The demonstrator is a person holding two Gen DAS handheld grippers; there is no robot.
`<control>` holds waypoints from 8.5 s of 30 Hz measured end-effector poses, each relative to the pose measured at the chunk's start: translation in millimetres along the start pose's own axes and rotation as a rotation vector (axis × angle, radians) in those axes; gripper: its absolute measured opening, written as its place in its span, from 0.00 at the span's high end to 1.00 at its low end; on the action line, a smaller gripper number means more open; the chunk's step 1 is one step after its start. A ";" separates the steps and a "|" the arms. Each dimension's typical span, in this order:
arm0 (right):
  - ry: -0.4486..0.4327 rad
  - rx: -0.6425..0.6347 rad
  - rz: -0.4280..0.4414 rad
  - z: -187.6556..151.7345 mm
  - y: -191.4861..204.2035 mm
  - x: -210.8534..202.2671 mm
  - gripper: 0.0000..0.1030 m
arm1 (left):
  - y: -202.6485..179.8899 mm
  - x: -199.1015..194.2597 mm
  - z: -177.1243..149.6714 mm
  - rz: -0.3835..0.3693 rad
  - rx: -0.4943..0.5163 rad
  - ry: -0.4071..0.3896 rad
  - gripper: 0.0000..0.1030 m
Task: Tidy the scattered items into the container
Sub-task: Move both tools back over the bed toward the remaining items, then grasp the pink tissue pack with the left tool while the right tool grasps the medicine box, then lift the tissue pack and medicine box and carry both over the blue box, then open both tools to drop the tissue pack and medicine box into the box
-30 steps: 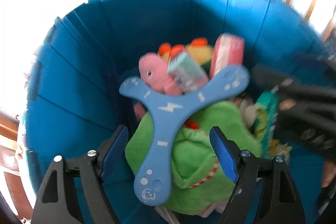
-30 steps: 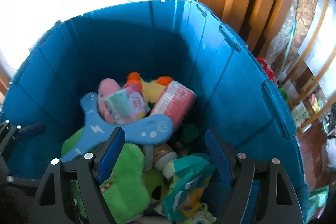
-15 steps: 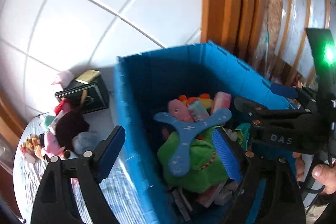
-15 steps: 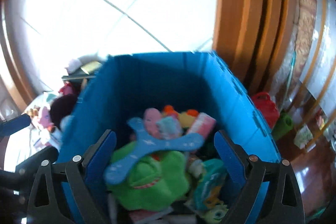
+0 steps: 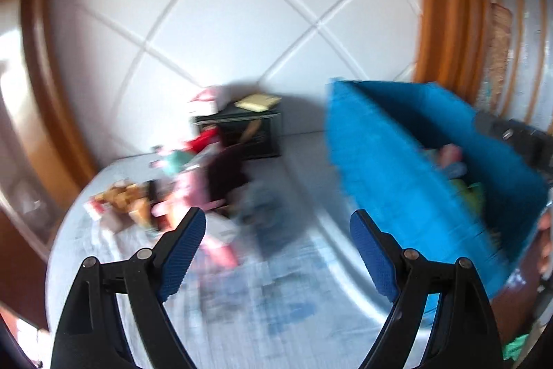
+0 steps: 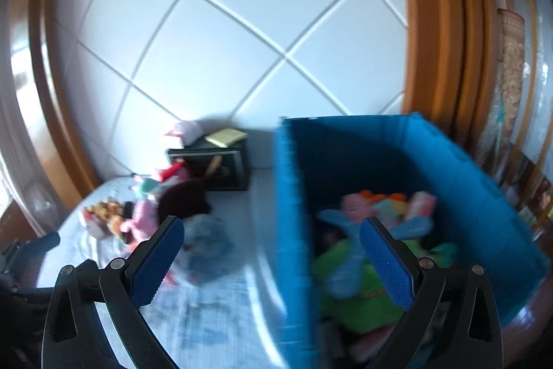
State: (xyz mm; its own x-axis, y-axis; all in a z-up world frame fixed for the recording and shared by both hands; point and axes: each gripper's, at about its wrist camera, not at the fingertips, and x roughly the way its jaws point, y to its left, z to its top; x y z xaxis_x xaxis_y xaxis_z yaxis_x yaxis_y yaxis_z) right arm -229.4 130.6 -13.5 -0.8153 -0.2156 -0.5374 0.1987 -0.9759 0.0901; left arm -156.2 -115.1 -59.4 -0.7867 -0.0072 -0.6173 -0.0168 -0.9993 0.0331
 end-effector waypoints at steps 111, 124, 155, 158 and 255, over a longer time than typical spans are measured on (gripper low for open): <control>0.692 0.127 -0.075 -241.6 450.3 423.4 0.39 | 504.3 368.1 -155.0 0.125 -0.077 0.471 0.11; 0.669 -0.030 -0.047 -272.9 446.9 374.1 0.58 | 478.0 276.8 -220.3 0.098 -0.111 0.411 0.11; 0.428 -0.160 0.174 -254.2 403.4 252.4 0.62 | 334.3 168.6 -198.5 0.091 -0.180 0.294 0.12; 0.376 -0.168 0.172 -243.6 383.6 219.7 0.62 | 316.6 151.3 -189.1 0.079 -0.162 0.262 0.12; 0.605 -0.043 -0.124 -48.8 -314.1 273.4 0.59 | -438.2 307.7 51.5 -0.025 0.218 0.552 0.01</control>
State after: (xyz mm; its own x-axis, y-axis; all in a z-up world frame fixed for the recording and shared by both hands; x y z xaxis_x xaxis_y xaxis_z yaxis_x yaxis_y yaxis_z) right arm -488.2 379.9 -229.6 -0.3831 -0.0314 -0.9232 0.1543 -0.9876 -0.0305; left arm -422.6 322.4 -223.4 -0.3483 -0.0603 -0.9355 -0.2032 -0.9693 0.1381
